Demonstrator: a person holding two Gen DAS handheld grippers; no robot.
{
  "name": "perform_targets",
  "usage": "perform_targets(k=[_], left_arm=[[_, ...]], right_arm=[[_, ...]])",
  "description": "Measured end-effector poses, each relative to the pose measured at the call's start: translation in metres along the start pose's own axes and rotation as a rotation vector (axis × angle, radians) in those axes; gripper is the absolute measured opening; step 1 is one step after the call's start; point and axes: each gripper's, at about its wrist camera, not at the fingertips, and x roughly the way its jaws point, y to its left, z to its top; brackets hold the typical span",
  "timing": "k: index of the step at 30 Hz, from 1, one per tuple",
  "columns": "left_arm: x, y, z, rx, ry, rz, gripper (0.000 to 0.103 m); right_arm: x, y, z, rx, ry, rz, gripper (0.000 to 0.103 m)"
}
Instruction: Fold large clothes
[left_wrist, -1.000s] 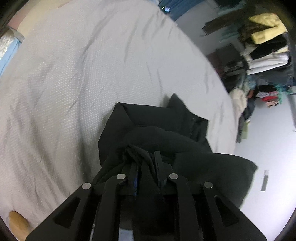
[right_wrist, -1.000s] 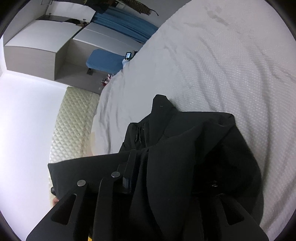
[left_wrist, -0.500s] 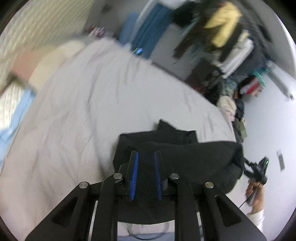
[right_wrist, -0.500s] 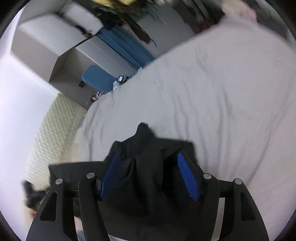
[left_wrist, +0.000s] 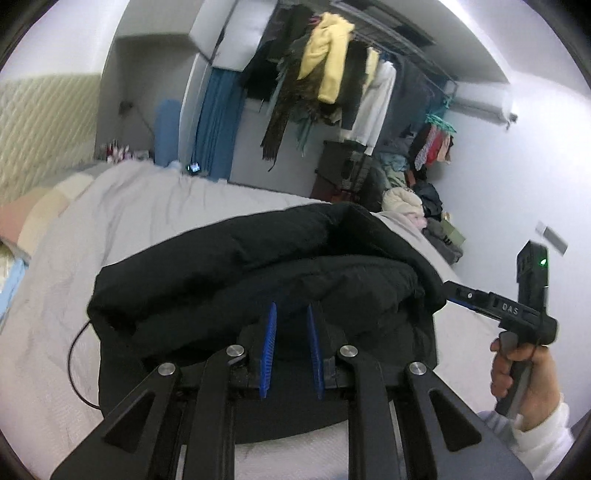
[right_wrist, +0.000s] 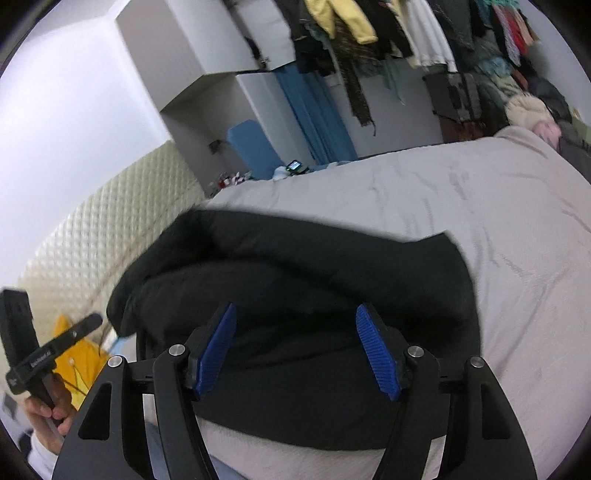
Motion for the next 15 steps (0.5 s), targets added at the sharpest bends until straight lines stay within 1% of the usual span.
perform_targets(k=[1,3,4,7,10,15], left_arm=[[0.005,-0.003,-0.004,0.014,0.004,0.004,0.018],[0.023,-0.008,-0.011,0.033,0.043,0.007,0.017],[0.031,-0.008,-0.015,0.039,0.050,0.024,0.017],[0.052,-0.002,-0.018,0.045,0.065,0.047,0.017],[0.077,0.006,-0.018,0.026,0.095,0.065,0.017],[0.105,0.015,-0.017,0.008,0.123,0.073,0.017]], right_arm=[[0.005,0.006,-0.006,-0.014,0.005,0.002,0.066],[0.017,0.014,-0.013,-0.038,0.019,-0.011,0.066],[0.024,0.016,-0.016,-0.050,0.028,-0.022,0.066],[0.043,0.015,-0.018,-0.040,0.054,-0.024,0.066],[0.064,0.010,-0.016,-0.043,0.064,-0.053,0.066],[0.085,0.006,-0.011,-0.063,0.072,-0.050,0.066]])
